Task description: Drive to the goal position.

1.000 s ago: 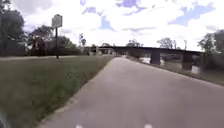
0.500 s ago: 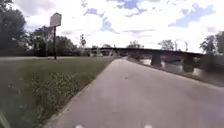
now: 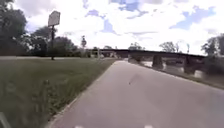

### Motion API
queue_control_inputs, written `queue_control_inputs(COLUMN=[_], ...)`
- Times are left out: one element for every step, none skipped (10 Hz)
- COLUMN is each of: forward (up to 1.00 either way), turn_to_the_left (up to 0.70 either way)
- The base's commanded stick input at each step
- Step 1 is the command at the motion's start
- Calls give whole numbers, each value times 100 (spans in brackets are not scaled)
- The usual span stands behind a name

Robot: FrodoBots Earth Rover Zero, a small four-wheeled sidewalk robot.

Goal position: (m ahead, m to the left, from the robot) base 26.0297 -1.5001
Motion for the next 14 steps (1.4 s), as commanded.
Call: queue_control_inputs(forward=[100,100,100,100,100,100,100,100,100,100,100,100,100,100], turn_to_the_left=[0,0,0,0,0,0,0,0,0,0,0,0,0,0])
